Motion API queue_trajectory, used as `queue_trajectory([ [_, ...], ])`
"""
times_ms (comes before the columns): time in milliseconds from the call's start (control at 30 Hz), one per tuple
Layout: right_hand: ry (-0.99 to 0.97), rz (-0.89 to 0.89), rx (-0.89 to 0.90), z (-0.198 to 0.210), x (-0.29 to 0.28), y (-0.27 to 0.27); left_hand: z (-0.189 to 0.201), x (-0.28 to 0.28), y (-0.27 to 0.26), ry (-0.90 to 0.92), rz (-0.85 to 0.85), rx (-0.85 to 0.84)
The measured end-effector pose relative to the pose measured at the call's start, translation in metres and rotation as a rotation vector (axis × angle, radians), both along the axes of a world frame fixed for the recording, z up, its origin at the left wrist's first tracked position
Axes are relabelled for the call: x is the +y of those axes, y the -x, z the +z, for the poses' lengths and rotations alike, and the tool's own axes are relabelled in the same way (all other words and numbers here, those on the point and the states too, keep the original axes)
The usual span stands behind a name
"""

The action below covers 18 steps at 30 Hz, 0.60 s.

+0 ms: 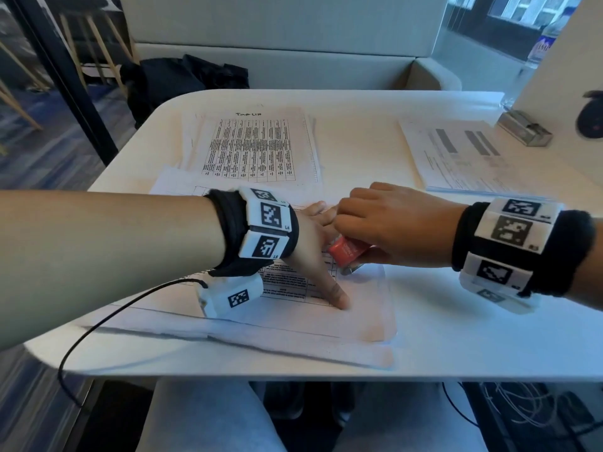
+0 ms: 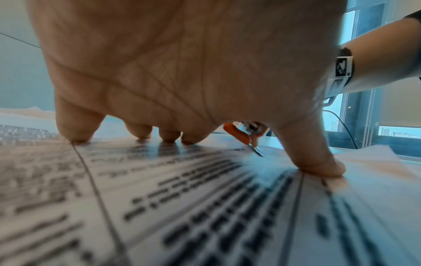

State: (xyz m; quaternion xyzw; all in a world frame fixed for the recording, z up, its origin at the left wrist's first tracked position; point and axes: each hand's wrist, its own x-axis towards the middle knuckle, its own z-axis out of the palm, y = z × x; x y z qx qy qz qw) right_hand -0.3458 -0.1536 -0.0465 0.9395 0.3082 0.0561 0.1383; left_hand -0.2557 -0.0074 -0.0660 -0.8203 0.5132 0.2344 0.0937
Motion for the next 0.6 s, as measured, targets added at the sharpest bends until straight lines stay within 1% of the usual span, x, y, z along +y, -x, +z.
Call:
queue_trajectory([
  [100, 0.040, 0.116, -0.032, 0.004, 0.000, 0.001, -0.002, -0.001, 0.000, -0.003, -0.006, -0.010],
  [133, 0.037, 0.124, -0.012, 0.005, 0.000, 0.001, -0.002, -0.001, -0.001, -0.006, -0.005, -0.012],
  [167, 0.033, 0.093, 0.029, 0.004, 0.001, 0.002, -0.002, 0.000, 0.000, -0.008, -0.001, -0.011],
  [200, 0.011, 0.017, 0.080, 0.004, 0.003, 0.003, -0.002, 0.000, 0.000, -0.008, 0.005, -0.008],
  [300, -0.095, -0.433, 0.301, 0.004, 0.007, 0.007, -0.001, 0.001, 0.000, -0.013, 0.013, -0.008],
  [333, -0.124, -0.531, 0.364, 0.002, 0.008, 0.007, -0.001, 0.001, 0.001, -0.014, 0.012, -0.009],
  [467, -0.185, -0.634, 0.450, 0.002, 0.012, 0.002, 0.000, 0.001, 0.001, -0.023, 0.019, -0.012],
  [600, -0.168, -0.693, 0.450, 0.002, 0.018, -0.003, 0.001, 0.001, 0.002, -0.027, 0.013, -0.021],
])
